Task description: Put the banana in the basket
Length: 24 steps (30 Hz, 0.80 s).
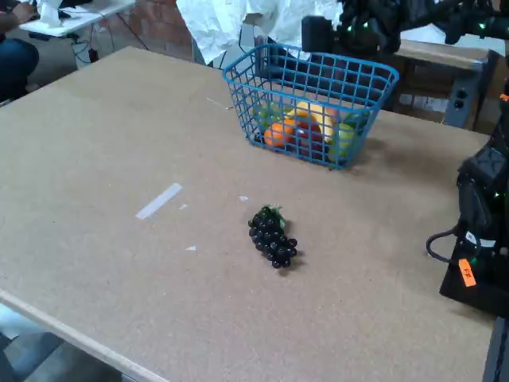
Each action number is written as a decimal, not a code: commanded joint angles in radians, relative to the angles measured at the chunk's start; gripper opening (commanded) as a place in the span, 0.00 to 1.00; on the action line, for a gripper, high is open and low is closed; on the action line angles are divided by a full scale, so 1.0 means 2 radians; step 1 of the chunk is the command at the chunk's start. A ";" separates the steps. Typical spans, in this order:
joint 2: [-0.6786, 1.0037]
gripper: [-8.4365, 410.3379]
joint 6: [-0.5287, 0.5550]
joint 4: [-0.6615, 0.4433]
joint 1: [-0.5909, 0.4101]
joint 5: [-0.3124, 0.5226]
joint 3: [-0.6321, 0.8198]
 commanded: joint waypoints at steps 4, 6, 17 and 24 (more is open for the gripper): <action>-0.071 0.29 -0.012 -0.047 0.012 -0.019 0.000; -0.092 0.20 -0.014 -0.066 0.019 -0.019 0.000; -0.202 0.03 -0.035 -0.101 0.040 -0.019 0.000; -0.235 0.03 -0.036 -0.101 0.040 -0.019 0.000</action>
